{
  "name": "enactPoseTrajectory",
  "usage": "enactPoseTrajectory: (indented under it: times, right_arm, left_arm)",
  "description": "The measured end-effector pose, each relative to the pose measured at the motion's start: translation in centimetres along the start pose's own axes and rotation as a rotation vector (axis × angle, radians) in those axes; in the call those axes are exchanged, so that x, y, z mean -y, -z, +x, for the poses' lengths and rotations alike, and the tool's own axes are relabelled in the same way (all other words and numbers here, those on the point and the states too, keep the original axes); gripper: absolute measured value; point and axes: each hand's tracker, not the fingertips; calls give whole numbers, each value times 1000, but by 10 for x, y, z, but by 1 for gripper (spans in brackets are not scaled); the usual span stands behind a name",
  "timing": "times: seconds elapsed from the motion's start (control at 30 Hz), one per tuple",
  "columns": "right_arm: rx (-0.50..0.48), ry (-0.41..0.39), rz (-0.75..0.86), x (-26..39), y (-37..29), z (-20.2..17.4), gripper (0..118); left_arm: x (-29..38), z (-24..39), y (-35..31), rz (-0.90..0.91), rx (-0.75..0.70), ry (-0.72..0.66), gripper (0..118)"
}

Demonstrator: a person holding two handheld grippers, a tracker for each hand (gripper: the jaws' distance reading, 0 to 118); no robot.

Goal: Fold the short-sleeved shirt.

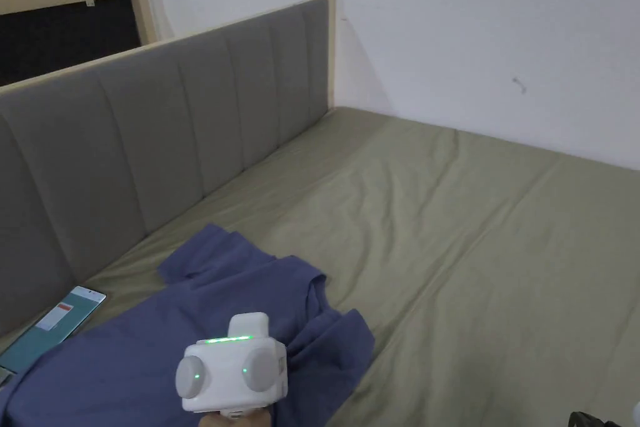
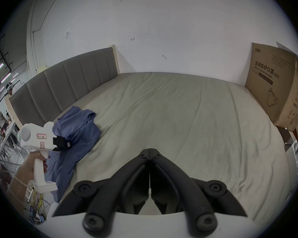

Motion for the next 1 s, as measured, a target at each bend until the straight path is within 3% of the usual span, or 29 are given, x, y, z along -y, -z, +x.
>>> enactPoseTrajectory:
  times: [0.17, 0.33, 0.43, 0.6, 0.73, 0.87, 1.0]
  right_arm:
    - [50, 50, 40, -6, -22, 30, 0]
    - [115, 141, 78, -8, -47, 62, 0]
    - [141, 187, 109, -7, -68, 81, 0]
    - [207, 226, 158, -4, -105, 113, 0]
    - [265, 276, 198, -1, -135, 144, 0]
    - [351, 326, 244, 2, -166, 175, 0]
    - [445, 365, 282, 11, -197, 207, 0]
  left_arm:
    - [-5, -23, -37, 31, 186, -222, 4]
    - [-18, 16, -76, 85, 148, -28, 4]
    - [-18, 42, -92, 87, 336, -90, 4]
    - [-14, 125, -119, 74, 530, -35, 4]
    - [1, 225, -162, 83, 686, 179, 4]
    - [39, 319, -211, 29, 997, 303, 4]
    - [94, 389, -244, -23, 1129, 456, 4]
